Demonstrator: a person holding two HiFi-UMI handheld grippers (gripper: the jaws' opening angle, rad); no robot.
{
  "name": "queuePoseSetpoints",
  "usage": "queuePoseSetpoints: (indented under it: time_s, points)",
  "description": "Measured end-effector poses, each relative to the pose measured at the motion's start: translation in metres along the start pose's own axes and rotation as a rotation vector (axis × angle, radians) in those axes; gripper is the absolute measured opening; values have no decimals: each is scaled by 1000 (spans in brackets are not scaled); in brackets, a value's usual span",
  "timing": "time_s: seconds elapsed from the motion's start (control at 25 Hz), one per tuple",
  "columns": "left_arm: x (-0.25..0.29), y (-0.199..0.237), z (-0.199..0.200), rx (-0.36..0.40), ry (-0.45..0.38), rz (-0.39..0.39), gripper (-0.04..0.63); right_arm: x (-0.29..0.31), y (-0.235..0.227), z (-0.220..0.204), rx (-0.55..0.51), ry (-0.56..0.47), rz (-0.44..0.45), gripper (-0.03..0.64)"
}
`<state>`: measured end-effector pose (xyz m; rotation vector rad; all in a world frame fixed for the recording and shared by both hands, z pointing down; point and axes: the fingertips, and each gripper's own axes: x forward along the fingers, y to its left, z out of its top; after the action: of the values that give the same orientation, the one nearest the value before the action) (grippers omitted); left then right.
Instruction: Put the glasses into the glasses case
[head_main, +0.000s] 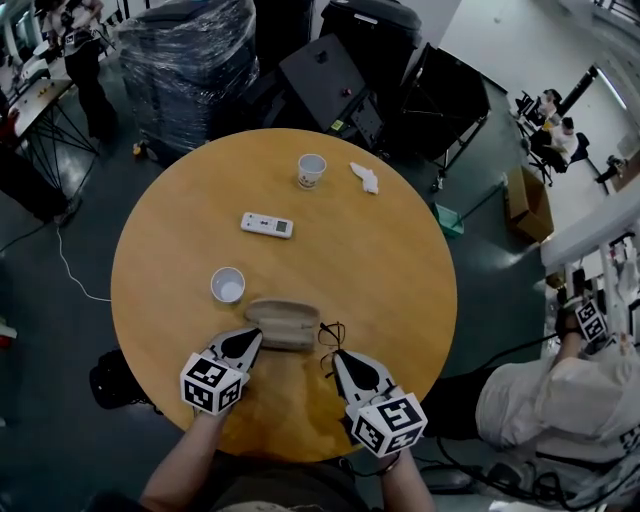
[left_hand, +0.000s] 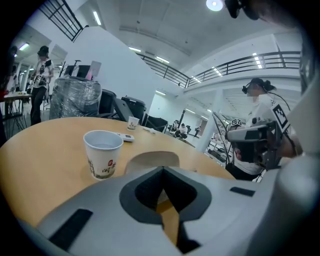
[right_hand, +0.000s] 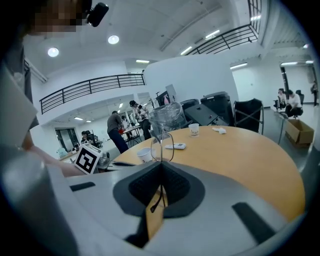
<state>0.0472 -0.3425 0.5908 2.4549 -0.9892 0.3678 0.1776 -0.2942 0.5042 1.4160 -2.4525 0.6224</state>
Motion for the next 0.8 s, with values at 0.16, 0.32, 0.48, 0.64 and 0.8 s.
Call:
queuePoseSetpoints:
  time_s: [0.16,0.32,0.48,0.64,0.8]
  points:
    - [-5,-5,-10,1,18,-12,6,7,12,-11,-72,62,45,-11]
    - [-10,-9,-25,-27,37,-32,6,11,24,-19,-86,89,95,-11]
    - [-11,-7,-41,-38,67,-27,6,14,36,-29,-173,111,122,-11]
    - [-12,-2,-51,-38,93,-25,6,15,56,-49,-317,187,186,-11]
    - [-13,-2,-56,-21,107,-27,6,20,61,-74,-444,286,196,-11]
